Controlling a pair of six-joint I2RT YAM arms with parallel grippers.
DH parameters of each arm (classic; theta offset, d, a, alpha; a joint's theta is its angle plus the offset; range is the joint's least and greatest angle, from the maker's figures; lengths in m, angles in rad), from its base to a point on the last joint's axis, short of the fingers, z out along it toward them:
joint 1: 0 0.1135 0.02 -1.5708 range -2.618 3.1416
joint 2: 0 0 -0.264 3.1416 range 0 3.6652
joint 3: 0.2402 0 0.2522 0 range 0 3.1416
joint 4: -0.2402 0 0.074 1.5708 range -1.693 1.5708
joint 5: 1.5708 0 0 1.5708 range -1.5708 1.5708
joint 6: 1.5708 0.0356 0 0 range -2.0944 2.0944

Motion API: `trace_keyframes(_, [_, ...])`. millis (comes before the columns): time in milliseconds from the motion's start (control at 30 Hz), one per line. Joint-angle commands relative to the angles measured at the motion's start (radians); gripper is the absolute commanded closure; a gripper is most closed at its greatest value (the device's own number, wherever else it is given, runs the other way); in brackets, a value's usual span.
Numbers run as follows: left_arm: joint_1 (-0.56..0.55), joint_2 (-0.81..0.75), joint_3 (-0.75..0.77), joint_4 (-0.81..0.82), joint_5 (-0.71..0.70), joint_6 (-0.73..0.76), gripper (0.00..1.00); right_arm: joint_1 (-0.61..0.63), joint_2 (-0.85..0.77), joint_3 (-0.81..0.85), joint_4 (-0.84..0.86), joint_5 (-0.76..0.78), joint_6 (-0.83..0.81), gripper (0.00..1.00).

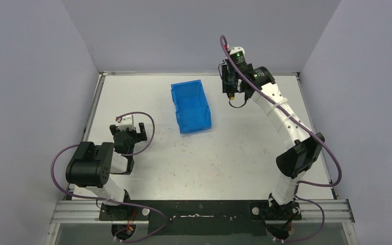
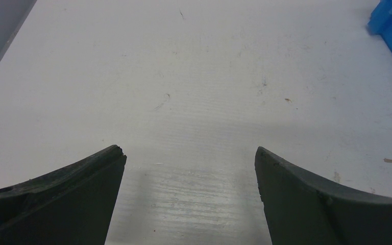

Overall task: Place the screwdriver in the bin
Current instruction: Place the screwdriver in the bin.

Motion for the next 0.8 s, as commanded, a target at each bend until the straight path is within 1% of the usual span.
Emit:
trace_keyframes(0, [-0.002, -0.005, 0.018, 0.053, 0.003, 0.006, 0.03, 0.061, 0.035, 0.084, 0.039, 0.057, 0.032, 0.97])
trace_keyframes(200, [-0.002, -0.005, 0.017, 0.053, 0.003, 0.007, 0.03, 0.142, 0.107, 0.155, 0.054, 0.055, 0.027, 0.98])
trace_keyframes(367, [-0.002, -0.005, 0.018, 0.053, 0.003, 0.006, 0.03, 0.181, 0.163, 0.207, 0.069, 0.066, 0.043, 0.97])
trace_keyframes(767, [-0.002, -0.004, 0.018, 0.053, 0.003, 0.006, 0.03, 0.233, 0.201, 0.056, 0.316, 0.108, 0.117, 0.97])
